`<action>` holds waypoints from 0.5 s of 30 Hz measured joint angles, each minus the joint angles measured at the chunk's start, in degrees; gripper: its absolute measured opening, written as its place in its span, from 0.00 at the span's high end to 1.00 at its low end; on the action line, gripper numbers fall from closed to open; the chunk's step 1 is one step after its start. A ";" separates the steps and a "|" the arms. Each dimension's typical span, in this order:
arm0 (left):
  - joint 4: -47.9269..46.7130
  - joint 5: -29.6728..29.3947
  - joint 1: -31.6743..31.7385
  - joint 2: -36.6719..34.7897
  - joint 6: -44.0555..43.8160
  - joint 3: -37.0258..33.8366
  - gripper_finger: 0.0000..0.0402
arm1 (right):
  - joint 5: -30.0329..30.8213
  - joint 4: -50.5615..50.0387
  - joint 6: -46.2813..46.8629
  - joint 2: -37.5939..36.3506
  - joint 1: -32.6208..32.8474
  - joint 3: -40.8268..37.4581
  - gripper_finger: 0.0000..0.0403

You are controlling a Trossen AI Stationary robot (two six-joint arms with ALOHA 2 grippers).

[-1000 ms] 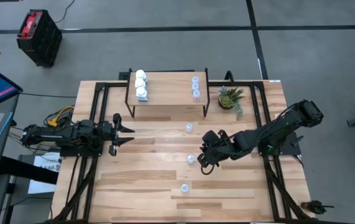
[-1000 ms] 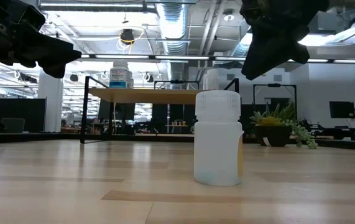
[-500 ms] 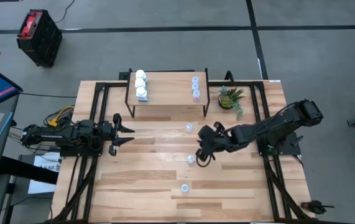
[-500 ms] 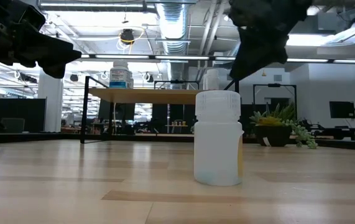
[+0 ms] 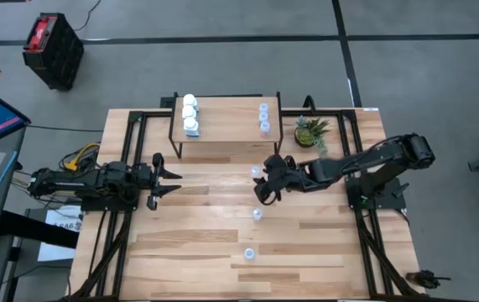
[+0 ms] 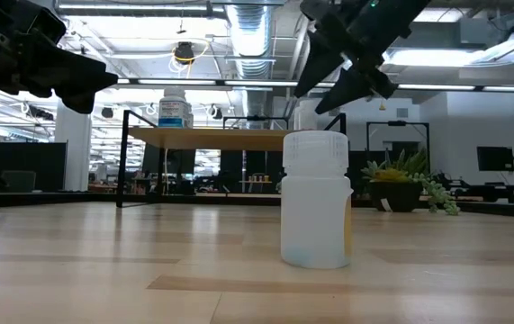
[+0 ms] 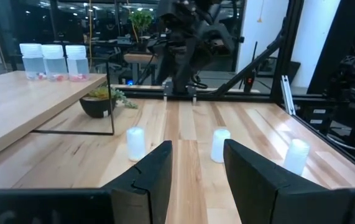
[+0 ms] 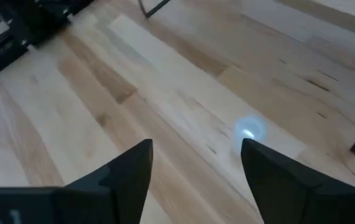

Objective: Pick and place medicine bottles onto shelf by color
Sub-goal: Put the transparent pill bottle on the shelf

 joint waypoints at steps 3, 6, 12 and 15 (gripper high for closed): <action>0.01 0.00 0.00 0.00 0.41 0.00 0.67 | 0.19 0.55 0.75 0.02 -0.97 0.00 0.33; 0.00 0.00 0.00 0.00 -0.11 0.00 0.67 | 0.18 6.04 1.92 0.87 -1.32 0.03 0.33; -0.02 -0.01 0.00 0.02 0.07 0.00 0.67 | 2.46 9.27 0.33 5.83 -1.53 1.78 0.33; -0.19 0.02 0.00 0.20 0.03 0.00 0.67 | 4.26 6.08 1.73 10.44 -2.56 4.94 0.33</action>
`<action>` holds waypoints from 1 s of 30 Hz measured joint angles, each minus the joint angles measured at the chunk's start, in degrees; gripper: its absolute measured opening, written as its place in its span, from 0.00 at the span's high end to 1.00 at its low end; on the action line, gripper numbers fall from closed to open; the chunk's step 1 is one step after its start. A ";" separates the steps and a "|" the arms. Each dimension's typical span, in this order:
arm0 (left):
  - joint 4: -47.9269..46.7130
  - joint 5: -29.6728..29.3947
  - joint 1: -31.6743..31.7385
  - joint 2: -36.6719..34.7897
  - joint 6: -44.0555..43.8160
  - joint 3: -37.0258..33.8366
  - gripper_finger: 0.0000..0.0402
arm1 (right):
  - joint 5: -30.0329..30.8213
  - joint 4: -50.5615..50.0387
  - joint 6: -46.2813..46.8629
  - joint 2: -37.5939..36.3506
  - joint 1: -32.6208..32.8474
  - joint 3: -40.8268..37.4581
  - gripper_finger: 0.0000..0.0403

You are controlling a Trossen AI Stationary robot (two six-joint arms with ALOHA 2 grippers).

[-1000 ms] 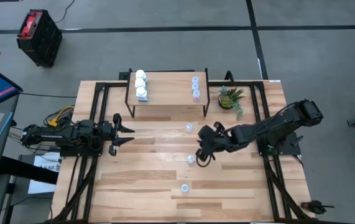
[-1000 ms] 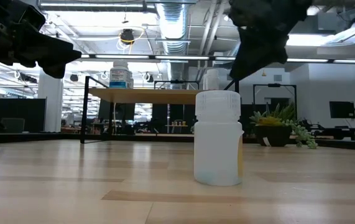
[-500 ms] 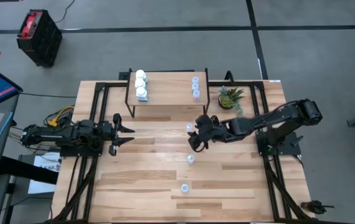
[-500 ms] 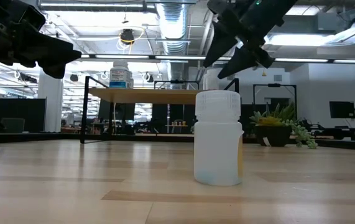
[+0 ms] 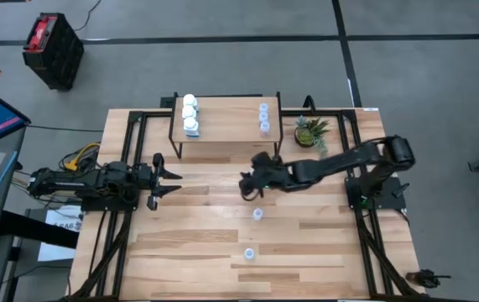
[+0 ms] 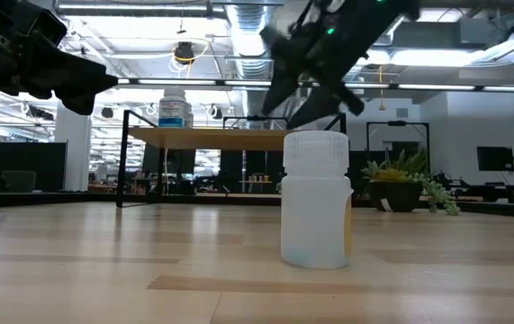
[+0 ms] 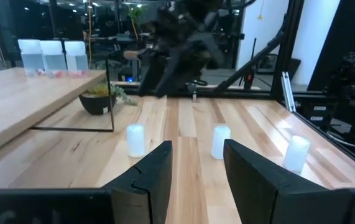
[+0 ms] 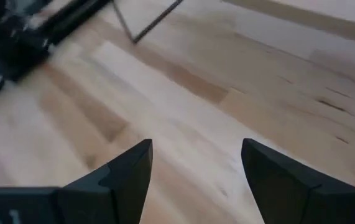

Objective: Pick and place medicine bottles onto shelf by color
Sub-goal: Put the transparent pill bottle on the shelf

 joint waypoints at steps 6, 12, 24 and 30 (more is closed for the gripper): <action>-0.65 0.07 0.00 1.20 -0.12 0.28 0.67 | 0.24 -15.02 5.36 8.87 -2.23 9.34 0.33; -1.28 0.07 0.00 1.16 0.54 0.46 0.67 | 0.30 -30.72 10.96 15.01 -3.00 19.13 0.33; -1.54 0.04 0.00 1.16 -0.09 0.59 0.67 | -4.48 -36.61 13.96 18.83 -5.39 21.94 0.33; -1.60 0.04 0.00 1.18 0.04 0.61 0.67 | -6.29 -36.45 14.03 21.16 -7.09 21.90 0.33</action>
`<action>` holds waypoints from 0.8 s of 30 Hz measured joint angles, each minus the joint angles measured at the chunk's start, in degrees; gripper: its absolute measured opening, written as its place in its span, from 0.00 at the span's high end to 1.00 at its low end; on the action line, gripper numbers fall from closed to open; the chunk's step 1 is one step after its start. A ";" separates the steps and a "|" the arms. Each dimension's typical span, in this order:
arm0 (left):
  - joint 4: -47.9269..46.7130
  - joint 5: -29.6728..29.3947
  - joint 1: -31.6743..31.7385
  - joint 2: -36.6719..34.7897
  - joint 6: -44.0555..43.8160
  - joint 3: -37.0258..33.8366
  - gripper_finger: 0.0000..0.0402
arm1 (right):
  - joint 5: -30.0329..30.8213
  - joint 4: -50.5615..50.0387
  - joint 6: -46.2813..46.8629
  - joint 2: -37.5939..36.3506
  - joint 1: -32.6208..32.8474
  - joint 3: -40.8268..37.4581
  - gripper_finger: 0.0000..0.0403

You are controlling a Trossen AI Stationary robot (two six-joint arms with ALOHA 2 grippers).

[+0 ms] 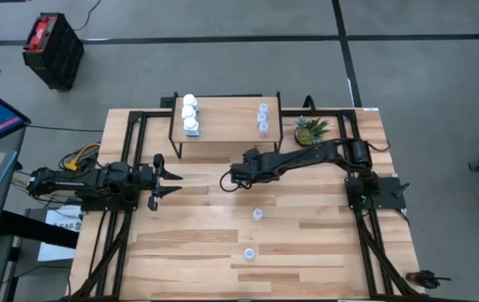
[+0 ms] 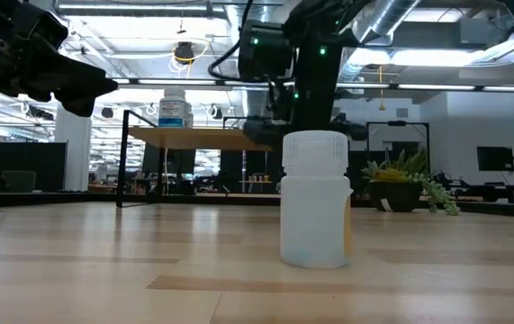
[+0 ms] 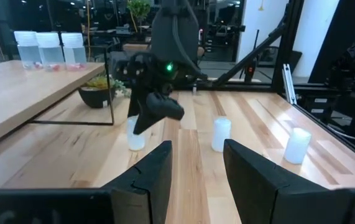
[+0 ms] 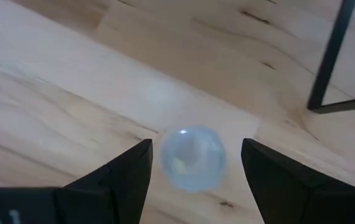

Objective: Pick and place medicine bottles onto shelf by color
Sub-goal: Put the transparent pill bottle on the shelf

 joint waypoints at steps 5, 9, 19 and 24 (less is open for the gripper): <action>-0.05 -0.03 0.00 0.00 0.00 0.04 0.67 | -0.35 0.69 -0.42 1.16 -0.69 0.08 0.33; -0.11 -0.07 0.00 0.00 0.00 0.07 0.67 | -0.32 1.06 -0.61 1.42 -0.99 -0.04 0.33; -0.11 -0.07 0.00 0.00 0.00 0.09 0.67 | -3.69 1.43 -1.75 1.46 -1.09 -0.02 0.38; -0.09 -0.07 0.00 0.00 0.00 0.09 0.67 | -5.25 1.47 -2.08 1.46 -1.06 -0.02 0.49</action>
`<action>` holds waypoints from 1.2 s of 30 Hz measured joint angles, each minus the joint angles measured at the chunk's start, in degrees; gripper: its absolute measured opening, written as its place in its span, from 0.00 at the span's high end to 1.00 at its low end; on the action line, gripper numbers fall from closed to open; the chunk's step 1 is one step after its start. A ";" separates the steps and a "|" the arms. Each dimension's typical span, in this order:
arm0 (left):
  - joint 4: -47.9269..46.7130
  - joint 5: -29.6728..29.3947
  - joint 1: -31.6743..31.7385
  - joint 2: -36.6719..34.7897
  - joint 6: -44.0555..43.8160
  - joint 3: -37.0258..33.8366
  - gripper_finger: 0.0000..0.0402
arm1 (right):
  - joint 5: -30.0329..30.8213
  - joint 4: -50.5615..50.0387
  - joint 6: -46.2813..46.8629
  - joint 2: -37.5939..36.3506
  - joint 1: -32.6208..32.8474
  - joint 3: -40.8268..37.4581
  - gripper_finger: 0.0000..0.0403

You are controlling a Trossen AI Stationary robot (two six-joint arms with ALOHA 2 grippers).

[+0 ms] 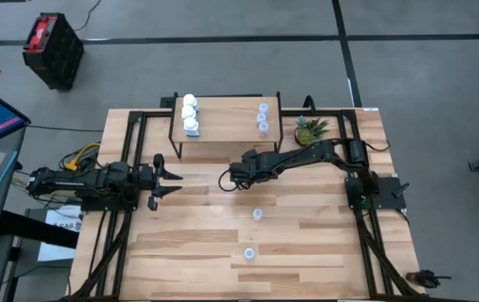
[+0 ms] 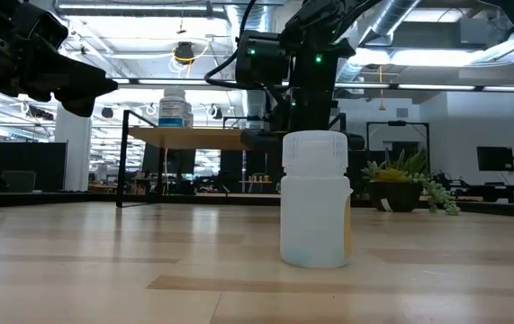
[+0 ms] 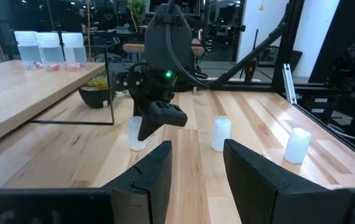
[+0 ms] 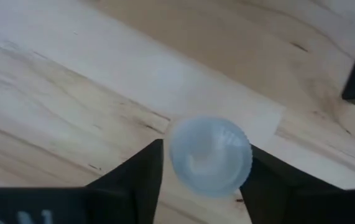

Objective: Pick and place medicine bottles onto shelf by color
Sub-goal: Put the transparent pill bottle on the shelf

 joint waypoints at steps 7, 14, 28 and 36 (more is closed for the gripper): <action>0.00 0.00 0.00 0.00 0.02 0.00 0.67 | 0.01 0.12 -0.14 -0.04 0.00 0.00 0.63; -0.01 -0.02 0.00 0.00 -0.01 0.02 0.67 | -0.85 -0.44 -6.14 -0.31 0.64 0.79 0.63; 0.00 -0.02 0.00 -0.01 0.16 0.03 0.67 | -15.42 -4.93 -34.93 -0.54 2.32 26.15 0.63; 0.00 -0.02 0.00 0.00 0.02 0.04 0.67 | -16.99 -5.35 -43.08 -0.55 -0.70 39.94 0.65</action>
